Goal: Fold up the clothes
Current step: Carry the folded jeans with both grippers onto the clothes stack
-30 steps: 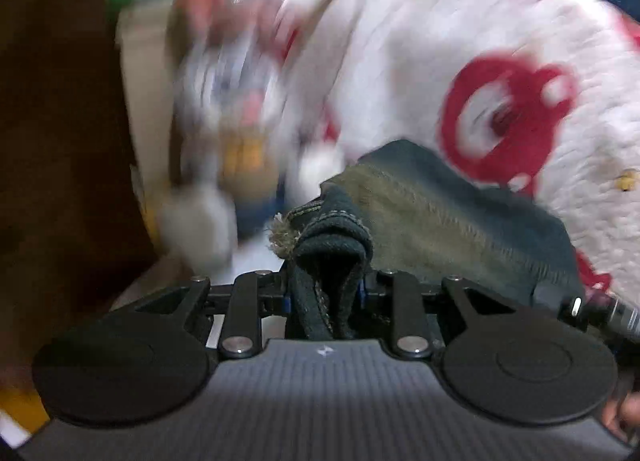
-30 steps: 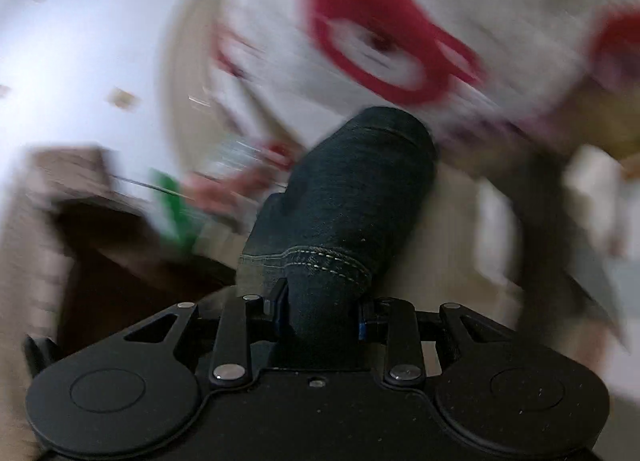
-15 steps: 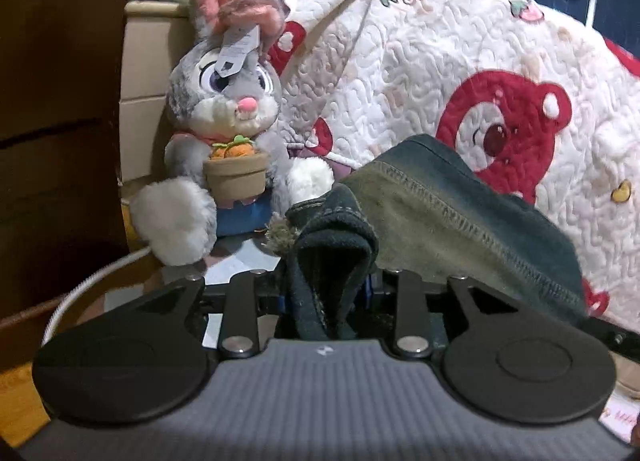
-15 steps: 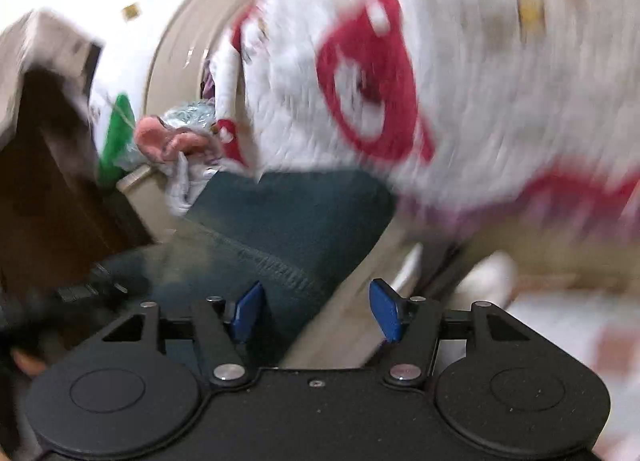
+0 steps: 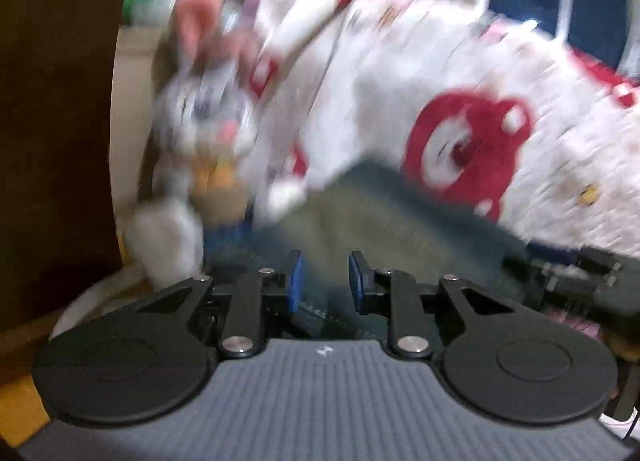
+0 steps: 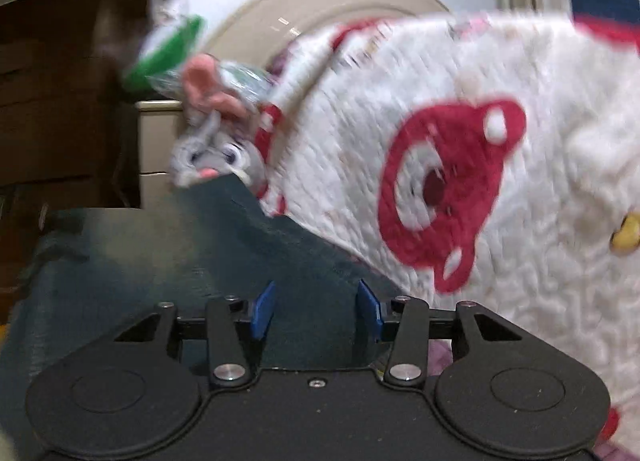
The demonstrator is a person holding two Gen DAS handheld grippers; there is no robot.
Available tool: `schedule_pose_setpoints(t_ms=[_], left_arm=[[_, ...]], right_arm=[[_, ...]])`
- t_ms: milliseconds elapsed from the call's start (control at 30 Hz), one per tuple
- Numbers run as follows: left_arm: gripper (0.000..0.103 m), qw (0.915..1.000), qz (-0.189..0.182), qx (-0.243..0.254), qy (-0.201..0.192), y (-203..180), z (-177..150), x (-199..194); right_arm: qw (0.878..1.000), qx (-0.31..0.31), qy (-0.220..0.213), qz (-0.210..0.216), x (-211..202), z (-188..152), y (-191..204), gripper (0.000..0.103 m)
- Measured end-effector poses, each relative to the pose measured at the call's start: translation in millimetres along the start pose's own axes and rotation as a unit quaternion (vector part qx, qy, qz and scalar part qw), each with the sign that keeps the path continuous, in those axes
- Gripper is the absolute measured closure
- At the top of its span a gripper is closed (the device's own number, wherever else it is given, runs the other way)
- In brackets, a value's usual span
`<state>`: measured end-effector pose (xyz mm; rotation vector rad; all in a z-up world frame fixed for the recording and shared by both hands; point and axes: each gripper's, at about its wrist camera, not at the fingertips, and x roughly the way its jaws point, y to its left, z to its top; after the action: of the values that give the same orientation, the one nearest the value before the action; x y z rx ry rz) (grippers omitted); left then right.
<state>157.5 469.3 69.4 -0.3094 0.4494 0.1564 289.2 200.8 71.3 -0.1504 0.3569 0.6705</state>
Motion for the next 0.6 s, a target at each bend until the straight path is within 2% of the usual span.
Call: schedule_pose_setpoints(t_ms=[67,233,467,533,600], left_arm=[[0.080,1.0000,0.003,-0.008,0.003,7,-10,14],[0.083,0.9999,-0.005,-0.012,-0.009,19,-14,27],[0.086,0.9990,-0.024,-0.037,0.003,27,-14,29],[0.086,0.9989,-0.023,-0.039,0.011,25,-12,24],[0.086,0.9983,-0.021,-0.051,0.018,24,-10,14]], right_arm=[[0.999,0.027,0.027,0.007,17,-4,-5,0.053],[0.997,0.063,0.050,0.012,39,-12,-8,0.053],[0.995,0.077,0.065,0.017,39,-17,-9,0.053],[0.992,0.084,0.092,0.009,37,-10,-12,0.053],[0.990,0.066,0.121,0.011,33,0,-12,0.051]])
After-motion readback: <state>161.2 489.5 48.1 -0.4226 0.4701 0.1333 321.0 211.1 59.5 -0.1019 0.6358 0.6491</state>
